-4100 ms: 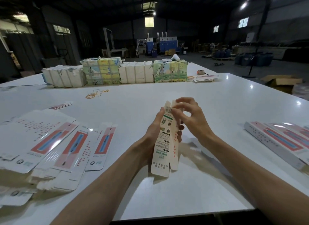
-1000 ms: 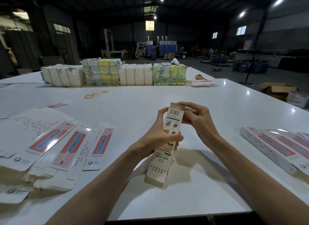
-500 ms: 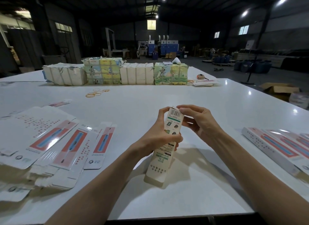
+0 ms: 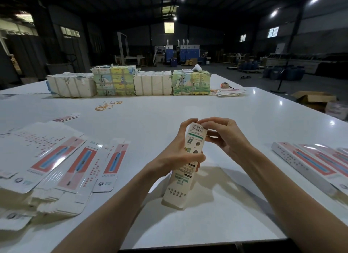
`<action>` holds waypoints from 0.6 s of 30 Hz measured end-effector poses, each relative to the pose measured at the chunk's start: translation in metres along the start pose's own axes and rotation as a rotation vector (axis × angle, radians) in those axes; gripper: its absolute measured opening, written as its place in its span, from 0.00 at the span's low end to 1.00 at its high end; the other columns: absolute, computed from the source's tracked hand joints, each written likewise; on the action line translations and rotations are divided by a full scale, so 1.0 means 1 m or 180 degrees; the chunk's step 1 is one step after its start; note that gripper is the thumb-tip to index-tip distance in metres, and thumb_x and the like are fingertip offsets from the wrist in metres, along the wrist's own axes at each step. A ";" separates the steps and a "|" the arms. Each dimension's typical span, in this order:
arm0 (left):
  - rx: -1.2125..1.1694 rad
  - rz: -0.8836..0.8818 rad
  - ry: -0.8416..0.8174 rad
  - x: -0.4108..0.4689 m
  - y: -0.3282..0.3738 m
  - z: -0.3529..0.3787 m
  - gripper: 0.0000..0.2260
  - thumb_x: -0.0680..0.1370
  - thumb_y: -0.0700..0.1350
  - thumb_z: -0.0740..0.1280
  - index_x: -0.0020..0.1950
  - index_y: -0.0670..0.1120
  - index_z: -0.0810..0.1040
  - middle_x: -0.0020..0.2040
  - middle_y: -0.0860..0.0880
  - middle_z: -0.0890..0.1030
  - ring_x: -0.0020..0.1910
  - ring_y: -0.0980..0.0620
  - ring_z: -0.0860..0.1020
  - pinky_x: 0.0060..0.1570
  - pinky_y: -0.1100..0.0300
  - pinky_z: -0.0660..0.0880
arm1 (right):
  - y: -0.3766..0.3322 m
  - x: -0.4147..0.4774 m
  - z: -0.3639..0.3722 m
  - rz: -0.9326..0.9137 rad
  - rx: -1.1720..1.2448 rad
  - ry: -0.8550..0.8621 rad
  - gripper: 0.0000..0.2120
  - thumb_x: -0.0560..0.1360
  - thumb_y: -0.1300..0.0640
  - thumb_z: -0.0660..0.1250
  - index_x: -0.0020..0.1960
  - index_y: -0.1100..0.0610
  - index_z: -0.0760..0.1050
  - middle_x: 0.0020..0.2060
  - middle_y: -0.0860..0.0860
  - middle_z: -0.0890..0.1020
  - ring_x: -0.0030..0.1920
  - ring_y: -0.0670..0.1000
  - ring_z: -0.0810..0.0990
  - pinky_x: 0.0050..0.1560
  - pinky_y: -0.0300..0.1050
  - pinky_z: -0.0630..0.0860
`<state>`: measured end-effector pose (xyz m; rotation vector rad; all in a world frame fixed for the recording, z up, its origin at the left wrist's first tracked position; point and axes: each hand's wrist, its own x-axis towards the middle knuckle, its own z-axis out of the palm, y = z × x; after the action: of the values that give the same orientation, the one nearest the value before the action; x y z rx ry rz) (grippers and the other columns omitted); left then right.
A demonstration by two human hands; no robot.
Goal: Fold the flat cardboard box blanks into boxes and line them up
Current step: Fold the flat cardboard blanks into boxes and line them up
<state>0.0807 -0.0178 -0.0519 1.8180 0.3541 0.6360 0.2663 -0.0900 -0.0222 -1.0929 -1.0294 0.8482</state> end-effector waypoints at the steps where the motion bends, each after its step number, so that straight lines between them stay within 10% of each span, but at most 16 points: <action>1: -0.0069 -0.0001 0.0016 0.001 0.000 -0.001 0.45 0.73 0.36 0.77 0.74 0.72 0.58 0.56 0.38 0.79 0.39 0.43 0.85 0.39 0.50 0.83 | 0.000 0.000 0.000 -0.0004 0.0057 -0.0077 0.08 0.81 0.61 0.69 0.52 0.59 0.88 0.52 0.59 0.87 0.57 0.58 0.87 0.52 0.53 0.85; 18: -0.0830 -0.0250 0.0144 0.006 -0.013 0.001 0.39 0.73 0.38 0.78 0.70 0.69 0.62 0.49 0.39 0.82 0.40 0.38 0.84 0.43 0.47 0.83 | 0.015 -0.006 0.021 -0.0886 -0.1005 0.0342 0.08 0.82 0.59 0.69 0.56 0.57 0.86 0.49 0.50 0.89 0.52 0.53 0.88 0.48 0.50 0.86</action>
<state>0.0870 -0.0116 -0.0629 1.5361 0.3539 0.6381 0.2438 -0.0858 -0.0357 -1.2089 -1.2173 0.4072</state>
